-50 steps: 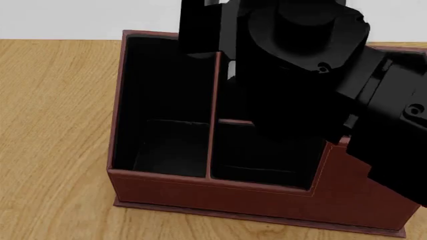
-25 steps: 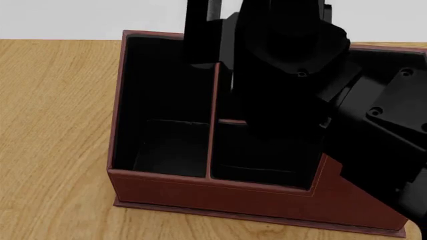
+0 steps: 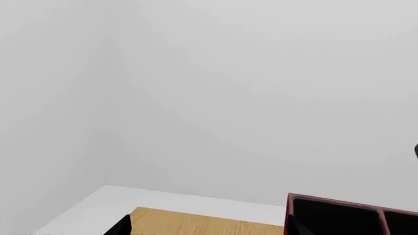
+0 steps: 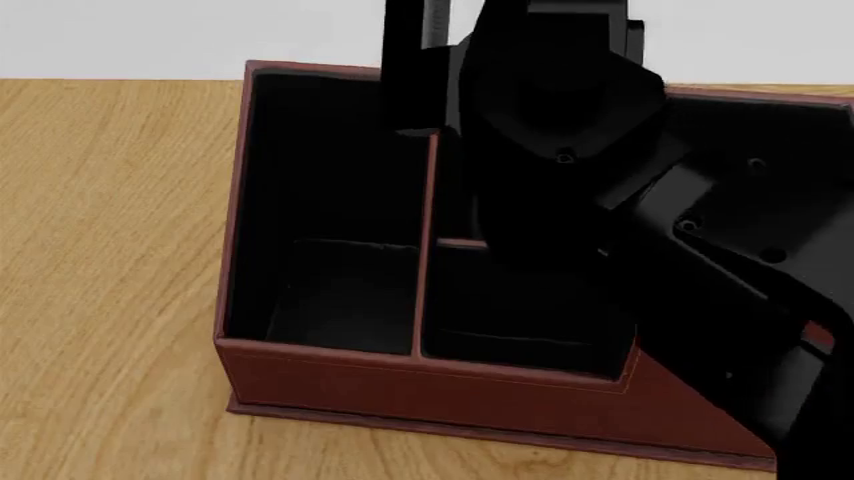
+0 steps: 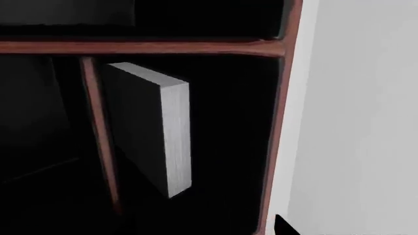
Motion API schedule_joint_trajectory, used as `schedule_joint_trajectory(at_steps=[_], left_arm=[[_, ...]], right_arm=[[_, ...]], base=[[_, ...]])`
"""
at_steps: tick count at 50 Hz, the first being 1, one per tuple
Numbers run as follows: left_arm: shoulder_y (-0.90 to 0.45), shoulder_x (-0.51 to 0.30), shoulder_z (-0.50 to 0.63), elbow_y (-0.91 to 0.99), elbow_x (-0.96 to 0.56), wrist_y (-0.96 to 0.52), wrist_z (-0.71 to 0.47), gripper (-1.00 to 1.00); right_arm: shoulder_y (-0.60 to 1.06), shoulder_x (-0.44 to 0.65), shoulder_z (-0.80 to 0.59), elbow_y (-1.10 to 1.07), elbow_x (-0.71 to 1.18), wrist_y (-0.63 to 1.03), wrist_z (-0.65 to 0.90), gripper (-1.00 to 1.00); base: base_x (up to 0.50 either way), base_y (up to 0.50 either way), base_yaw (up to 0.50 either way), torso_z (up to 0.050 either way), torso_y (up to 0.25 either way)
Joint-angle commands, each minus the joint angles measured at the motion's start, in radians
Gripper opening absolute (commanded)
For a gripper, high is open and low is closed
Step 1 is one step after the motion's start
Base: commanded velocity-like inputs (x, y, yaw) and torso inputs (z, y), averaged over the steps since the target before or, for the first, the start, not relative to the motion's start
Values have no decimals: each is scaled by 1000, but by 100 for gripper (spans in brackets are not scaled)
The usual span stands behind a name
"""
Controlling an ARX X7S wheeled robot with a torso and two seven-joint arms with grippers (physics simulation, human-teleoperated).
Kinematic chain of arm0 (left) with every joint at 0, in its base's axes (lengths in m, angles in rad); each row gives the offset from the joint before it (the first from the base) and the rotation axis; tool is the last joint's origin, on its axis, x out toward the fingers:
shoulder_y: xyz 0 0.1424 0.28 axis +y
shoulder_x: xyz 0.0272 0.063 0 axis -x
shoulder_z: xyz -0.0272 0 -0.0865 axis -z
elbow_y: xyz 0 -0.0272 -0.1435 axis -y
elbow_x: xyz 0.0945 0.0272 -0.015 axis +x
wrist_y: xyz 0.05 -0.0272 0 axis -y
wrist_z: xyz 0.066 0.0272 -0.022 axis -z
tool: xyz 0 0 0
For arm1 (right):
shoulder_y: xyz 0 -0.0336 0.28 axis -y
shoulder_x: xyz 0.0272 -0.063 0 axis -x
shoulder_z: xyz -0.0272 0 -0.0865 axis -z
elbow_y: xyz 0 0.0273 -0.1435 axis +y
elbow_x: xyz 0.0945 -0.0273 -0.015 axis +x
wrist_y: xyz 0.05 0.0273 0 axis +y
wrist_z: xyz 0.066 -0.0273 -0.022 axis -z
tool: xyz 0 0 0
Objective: Pick up the book and place it in the front compartment of the caddy.
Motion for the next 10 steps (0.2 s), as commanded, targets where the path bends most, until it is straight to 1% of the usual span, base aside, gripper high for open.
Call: schedule_joint_trajectory(at_steps=[1,10], left_arm=[[7,0,0,0,5,4,-2,100],[5,0,0,2,3,1,-2,100]], right_arm=[[-25,-43,6,70,-12,-22,21,100],[-21,-15,9,12,-11,7,25,100]], base=[[0,0,0,0,0],[0,0,0,0,0]])
